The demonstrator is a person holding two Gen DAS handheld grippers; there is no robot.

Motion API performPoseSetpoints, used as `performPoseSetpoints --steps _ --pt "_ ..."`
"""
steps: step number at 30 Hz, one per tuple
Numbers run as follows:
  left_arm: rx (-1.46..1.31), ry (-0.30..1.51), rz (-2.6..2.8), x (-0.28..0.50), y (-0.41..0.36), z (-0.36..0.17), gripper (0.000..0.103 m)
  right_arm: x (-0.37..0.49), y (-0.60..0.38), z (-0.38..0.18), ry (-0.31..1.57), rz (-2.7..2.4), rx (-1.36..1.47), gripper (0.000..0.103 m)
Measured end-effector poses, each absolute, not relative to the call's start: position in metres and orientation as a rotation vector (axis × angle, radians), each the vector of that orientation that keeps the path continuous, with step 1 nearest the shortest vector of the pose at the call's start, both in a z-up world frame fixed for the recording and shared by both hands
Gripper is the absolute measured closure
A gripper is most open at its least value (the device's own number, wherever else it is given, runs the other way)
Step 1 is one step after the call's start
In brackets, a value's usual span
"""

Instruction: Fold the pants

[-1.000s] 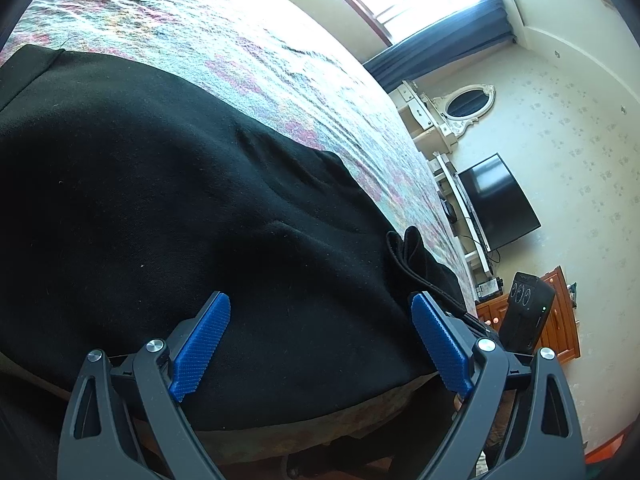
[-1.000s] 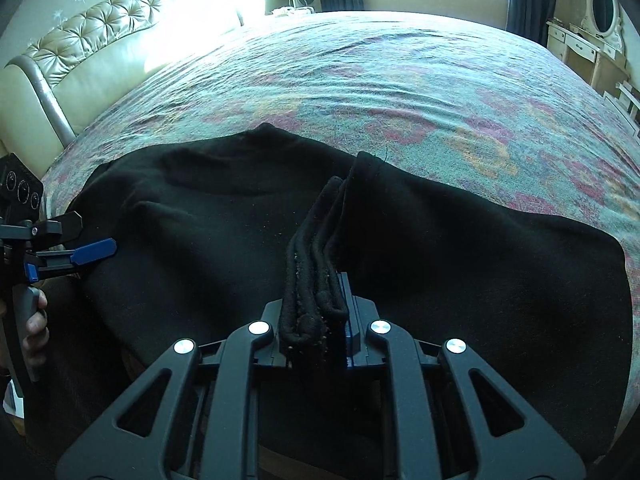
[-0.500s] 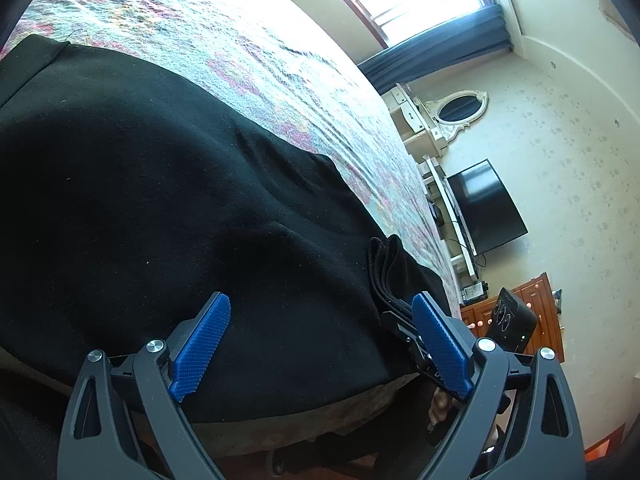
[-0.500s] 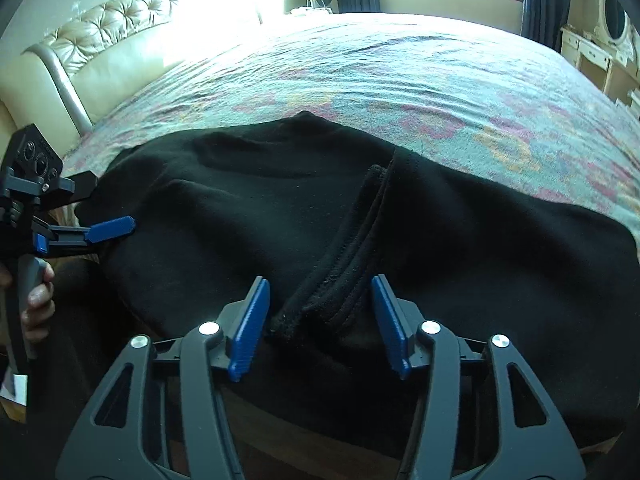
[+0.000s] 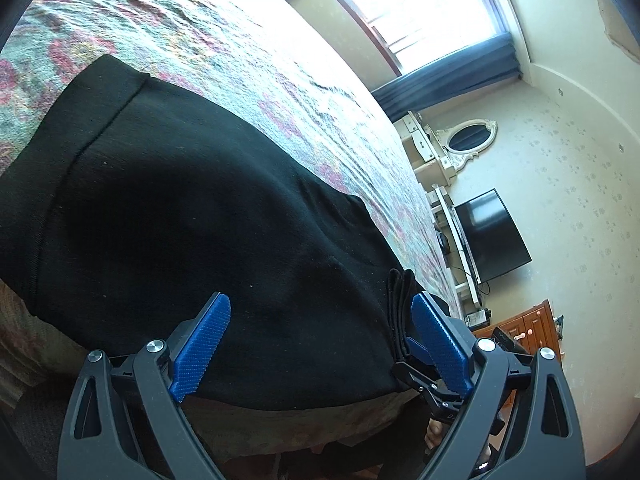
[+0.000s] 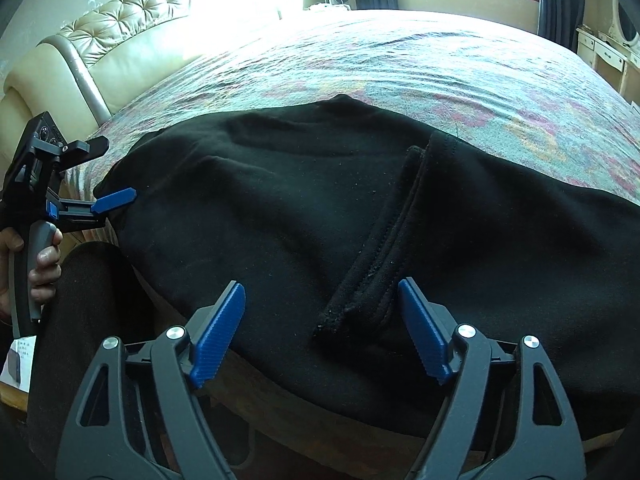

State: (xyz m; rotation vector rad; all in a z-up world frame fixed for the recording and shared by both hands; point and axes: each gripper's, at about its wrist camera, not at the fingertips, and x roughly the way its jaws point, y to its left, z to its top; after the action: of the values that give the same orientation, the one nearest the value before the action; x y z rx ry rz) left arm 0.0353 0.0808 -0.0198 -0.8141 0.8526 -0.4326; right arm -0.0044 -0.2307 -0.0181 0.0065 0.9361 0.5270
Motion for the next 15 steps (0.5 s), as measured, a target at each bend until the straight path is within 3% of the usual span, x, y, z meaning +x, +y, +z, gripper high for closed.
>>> performPoseSetpoints --steps 8,15 --pt "-0.817 0.833 -0.419 0.032 0.087 -0.018 0.012 -0.007 -0.225 -0.014 0.934 0.547 -0.035 0.02" --pt "-0.841 0.772 -0.361 0.023 0.132 -0.005 0.012 0.005 -0.252 0.027 0.849 0.636 0.21 0.02"
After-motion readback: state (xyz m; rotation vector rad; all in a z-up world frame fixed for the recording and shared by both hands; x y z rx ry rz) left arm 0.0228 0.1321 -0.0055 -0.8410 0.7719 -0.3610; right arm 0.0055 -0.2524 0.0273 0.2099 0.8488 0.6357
